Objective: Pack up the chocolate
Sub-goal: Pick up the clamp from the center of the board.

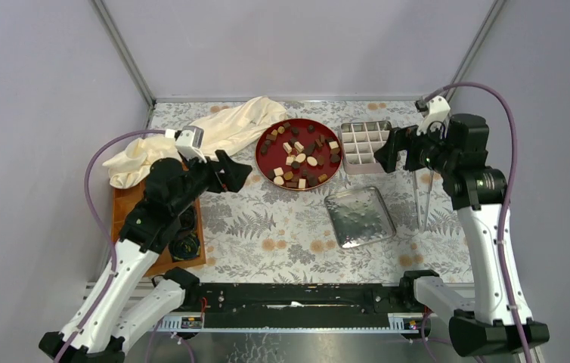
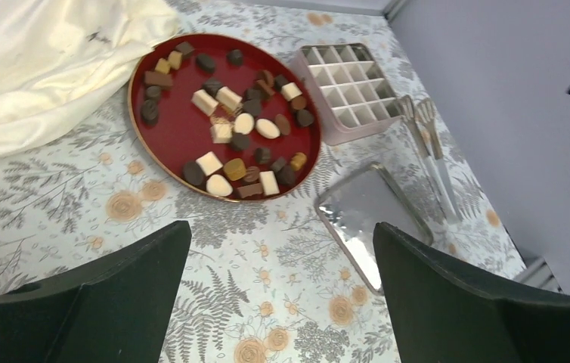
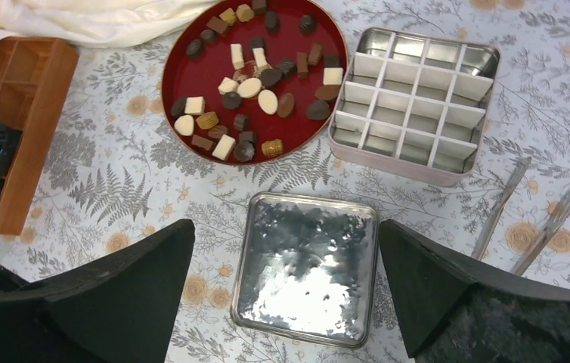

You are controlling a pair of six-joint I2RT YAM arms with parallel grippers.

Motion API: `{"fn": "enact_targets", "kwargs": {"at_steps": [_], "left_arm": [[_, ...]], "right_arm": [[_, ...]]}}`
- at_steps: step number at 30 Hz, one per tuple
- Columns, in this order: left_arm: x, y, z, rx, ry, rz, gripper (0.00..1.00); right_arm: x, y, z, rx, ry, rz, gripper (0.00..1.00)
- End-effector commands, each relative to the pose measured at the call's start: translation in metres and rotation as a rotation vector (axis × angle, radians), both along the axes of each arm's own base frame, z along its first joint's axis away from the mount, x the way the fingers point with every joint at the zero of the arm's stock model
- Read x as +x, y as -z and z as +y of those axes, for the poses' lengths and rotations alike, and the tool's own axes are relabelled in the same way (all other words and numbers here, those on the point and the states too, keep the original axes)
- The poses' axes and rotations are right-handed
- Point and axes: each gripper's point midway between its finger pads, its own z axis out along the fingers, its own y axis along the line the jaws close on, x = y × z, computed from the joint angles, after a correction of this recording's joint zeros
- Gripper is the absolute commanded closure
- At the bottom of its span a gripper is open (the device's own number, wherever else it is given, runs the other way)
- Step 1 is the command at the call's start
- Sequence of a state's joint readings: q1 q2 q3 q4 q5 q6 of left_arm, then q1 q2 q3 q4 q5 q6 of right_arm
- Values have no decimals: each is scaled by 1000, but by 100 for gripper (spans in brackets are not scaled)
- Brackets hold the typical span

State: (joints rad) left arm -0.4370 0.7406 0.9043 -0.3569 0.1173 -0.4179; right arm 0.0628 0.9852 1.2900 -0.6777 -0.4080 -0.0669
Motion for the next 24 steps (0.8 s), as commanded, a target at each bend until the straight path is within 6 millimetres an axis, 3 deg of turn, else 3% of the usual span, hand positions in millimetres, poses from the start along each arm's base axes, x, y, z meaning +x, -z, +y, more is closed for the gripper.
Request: {"fn": "enact_targets", "kwargs": {"at_steps": [1,4,8,14,17,22,24], "left_arm": [[18,-14,9,-50,-49,-13,1],[30,-7,18,-67,-88,20,1],[41,-4,31,-102,-135,59,1],[46,3,37,-220,-157,101,1],[46,7,34,-306,-142,115,1],[46,30,29,-446,-126,170,2],[45,43,27,-482,-122,199,3]], "right_arm": [[23,-18,-15,14,97,-1,1],[37,-16,-19,14,103,15,1],[41,-10,-10,5,-27,36,1],[53,17,-21,1,-66,149,1],[63,48,-45,-10,-23,273,1],[72,109,-109,-75,143,381,1],[67,135,-133,-113,218,415,1]]}}
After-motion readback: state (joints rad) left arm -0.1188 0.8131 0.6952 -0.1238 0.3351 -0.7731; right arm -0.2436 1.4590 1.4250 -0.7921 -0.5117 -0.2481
